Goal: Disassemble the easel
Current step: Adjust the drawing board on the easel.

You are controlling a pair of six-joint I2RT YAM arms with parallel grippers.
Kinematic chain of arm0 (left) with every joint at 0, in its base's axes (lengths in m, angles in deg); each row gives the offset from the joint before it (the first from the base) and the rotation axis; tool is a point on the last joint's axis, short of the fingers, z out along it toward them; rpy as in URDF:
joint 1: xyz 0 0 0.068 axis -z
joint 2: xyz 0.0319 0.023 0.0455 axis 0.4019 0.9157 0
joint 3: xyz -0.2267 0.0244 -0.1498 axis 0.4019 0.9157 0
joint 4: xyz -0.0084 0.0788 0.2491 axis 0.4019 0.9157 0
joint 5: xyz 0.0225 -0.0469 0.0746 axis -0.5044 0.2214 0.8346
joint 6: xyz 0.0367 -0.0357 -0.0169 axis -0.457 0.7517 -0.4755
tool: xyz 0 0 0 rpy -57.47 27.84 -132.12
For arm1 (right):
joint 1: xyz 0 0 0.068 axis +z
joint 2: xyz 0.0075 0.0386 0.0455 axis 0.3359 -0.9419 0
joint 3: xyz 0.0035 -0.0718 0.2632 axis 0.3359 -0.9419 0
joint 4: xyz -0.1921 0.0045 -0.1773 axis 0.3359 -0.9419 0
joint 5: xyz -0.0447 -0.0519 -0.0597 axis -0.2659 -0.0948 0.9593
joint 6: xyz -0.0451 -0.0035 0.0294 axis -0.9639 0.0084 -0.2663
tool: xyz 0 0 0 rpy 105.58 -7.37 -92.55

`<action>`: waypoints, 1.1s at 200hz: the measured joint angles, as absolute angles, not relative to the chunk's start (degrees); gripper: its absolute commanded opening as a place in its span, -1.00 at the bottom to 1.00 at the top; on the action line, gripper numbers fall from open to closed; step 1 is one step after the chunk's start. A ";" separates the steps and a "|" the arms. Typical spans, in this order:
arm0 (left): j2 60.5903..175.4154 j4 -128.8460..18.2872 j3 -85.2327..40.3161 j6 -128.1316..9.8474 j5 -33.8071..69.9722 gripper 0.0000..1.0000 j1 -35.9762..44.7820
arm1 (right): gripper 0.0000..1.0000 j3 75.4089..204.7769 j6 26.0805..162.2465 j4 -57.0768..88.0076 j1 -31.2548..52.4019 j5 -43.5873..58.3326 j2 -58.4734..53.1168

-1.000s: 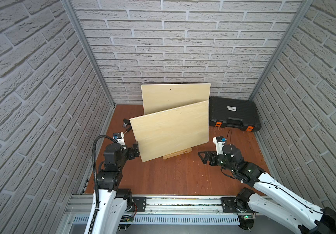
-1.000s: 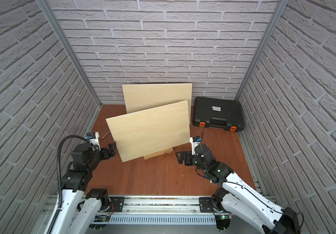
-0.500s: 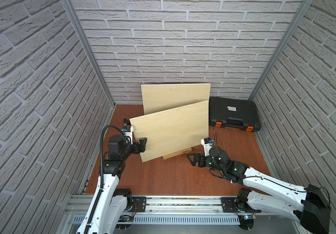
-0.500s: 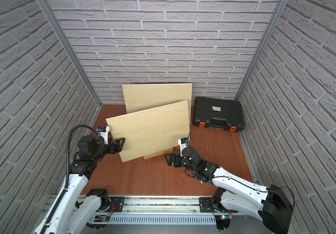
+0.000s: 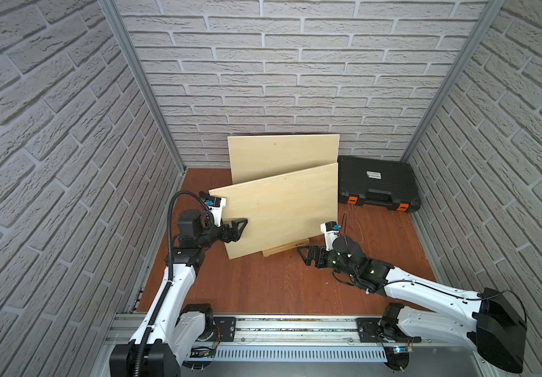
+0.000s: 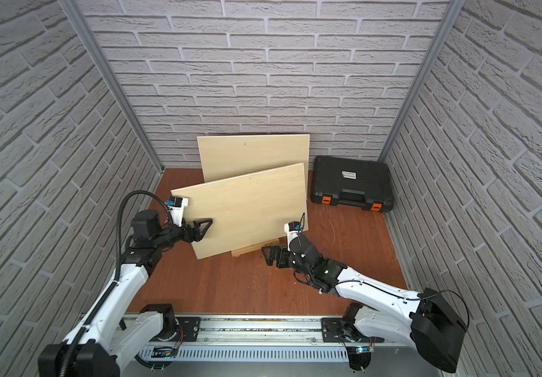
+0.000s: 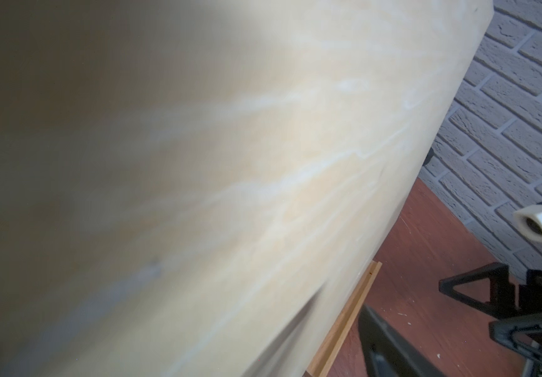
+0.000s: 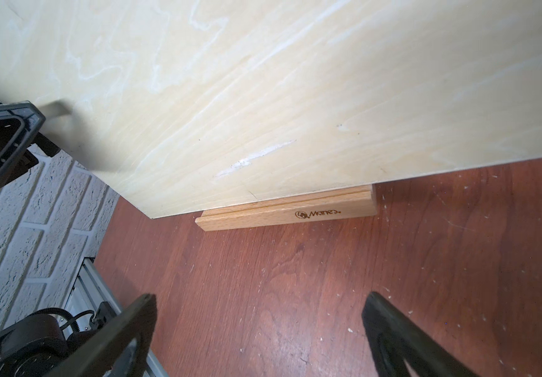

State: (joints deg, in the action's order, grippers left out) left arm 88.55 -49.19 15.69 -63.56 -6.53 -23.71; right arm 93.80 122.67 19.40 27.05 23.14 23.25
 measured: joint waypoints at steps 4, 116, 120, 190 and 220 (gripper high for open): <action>89.14 -49.86 15.69 -63.72 -7.27 0.78 -23.84 | 0.99 93.80 122.69 19.57 27.05 23.14 23.07; 94.49 -57.43 15.69 -63.94 -13.89 0.68 -20.21 | 0.98 93.82 122.71 23.62 25.93 23.38 16.06; 94.67 -57.64 15.69 -63.94 -13.87 0.68 -20.04 | 0.98 93.82 122.71 23.84 25.87 23.40 15.73; 89.18 -56.16 16.65 -64.29 -16.15 0.68 -28.08 | 0.99 94.08 123.15 25.48 23.99 23.23 14.48; 89.86 -58.82 17.19 -63.35 -22.02 0.58 -30.66 | 0.99 94.08 123.06 25.61 22.22 22.03 15.93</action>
State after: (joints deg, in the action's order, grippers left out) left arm 89.86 -58.82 17.19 -63.35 -22.02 -30.66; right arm 94.08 123.06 25.61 22.22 22.03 15.93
